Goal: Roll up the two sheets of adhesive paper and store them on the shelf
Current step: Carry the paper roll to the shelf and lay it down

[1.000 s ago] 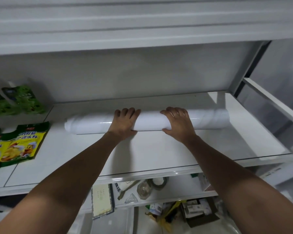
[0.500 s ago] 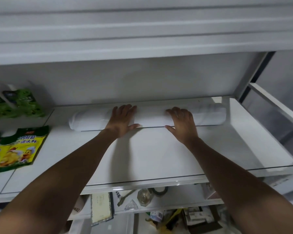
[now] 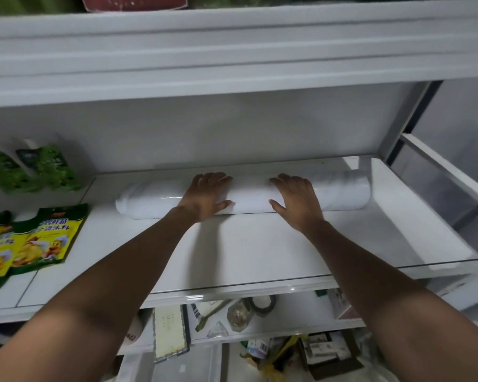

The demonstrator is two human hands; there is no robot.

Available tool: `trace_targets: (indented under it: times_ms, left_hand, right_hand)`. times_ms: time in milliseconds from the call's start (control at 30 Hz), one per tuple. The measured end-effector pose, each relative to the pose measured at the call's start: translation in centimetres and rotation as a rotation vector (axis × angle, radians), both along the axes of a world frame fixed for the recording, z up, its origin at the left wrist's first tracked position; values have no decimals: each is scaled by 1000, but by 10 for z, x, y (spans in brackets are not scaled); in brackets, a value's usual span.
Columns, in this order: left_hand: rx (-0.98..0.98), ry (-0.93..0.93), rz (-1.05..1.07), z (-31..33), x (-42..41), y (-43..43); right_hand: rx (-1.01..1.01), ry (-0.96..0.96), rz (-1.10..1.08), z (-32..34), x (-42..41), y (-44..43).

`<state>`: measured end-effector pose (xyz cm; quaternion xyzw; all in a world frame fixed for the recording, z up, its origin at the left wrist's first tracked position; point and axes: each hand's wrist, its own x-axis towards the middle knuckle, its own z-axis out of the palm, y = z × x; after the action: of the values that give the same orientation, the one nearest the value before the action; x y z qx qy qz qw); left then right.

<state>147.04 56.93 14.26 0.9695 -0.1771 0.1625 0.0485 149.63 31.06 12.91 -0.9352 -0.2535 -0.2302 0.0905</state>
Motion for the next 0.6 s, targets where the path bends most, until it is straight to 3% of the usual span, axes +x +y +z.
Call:
trace_targets:
  times_ms: [600]
  left_hand:
    - [76,135,82,13,-32,-13]
  right_hand:
    - [14,130,-2,8,-26,-11]
